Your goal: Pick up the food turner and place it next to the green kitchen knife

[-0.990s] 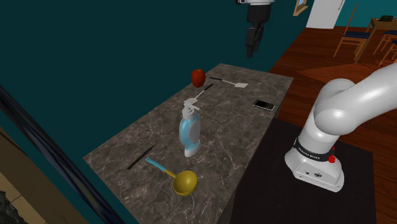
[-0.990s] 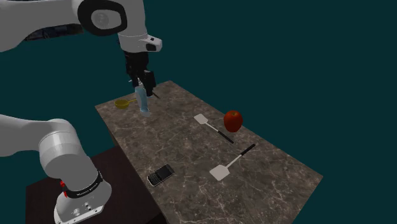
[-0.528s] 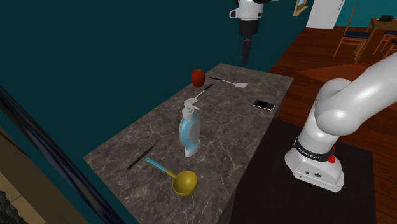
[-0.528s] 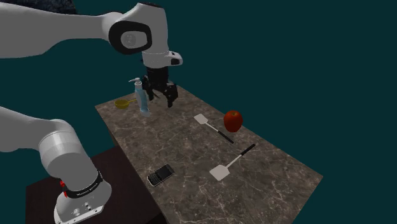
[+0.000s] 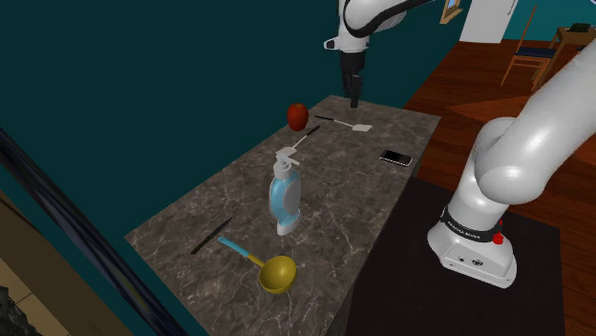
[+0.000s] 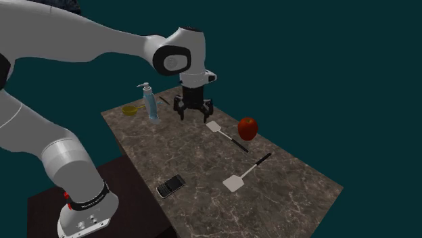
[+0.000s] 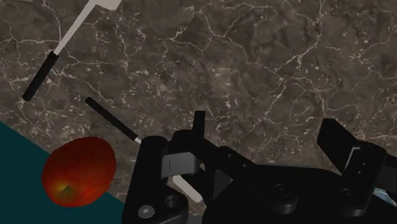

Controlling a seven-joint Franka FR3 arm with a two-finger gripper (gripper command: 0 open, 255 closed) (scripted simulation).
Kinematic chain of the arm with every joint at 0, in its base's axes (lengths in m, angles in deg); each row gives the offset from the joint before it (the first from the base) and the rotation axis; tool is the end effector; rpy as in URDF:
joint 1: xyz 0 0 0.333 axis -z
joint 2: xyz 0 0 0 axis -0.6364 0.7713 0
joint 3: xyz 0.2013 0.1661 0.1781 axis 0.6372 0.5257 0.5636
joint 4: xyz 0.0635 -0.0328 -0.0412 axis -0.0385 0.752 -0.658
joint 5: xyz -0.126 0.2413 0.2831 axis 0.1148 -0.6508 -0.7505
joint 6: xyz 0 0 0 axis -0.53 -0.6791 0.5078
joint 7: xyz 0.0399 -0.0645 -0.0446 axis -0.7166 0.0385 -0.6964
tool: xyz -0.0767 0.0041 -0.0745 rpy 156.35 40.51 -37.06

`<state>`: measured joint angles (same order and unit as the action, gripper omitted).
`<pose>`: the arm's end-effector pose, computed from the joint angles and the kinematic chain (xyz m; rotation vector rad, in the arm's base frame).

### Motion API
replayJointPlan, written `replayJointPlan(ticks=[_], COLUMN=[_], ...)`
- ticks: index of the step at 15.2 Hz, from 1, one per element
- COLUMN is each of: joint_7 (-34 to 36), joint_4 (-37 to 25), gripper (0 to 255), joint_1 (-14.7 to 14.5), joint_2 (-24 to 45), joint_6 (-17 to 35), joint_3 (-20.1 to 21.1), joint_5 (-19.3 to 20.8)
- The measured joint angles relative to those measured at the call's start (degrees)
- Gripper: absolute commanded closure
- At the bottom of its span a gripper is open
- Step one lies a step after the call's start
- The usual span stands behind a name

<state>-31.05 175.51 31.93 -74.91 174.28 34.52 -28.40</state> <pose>0.4406 -0.0997 0.4869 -2.8989 -1.1532 0.0452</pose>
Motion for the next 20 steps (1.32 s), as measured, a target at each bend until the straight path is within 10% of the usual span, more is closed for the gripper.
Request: replayJointPlan(ticks=[20], joint_7=[-48.2], joint_4=[-25.7], gripper=[0], joint_1=[-1.3], joint_2=[42.4], joint_6=[17.3], joint_3=[1.3], joint_5=[-9.6])
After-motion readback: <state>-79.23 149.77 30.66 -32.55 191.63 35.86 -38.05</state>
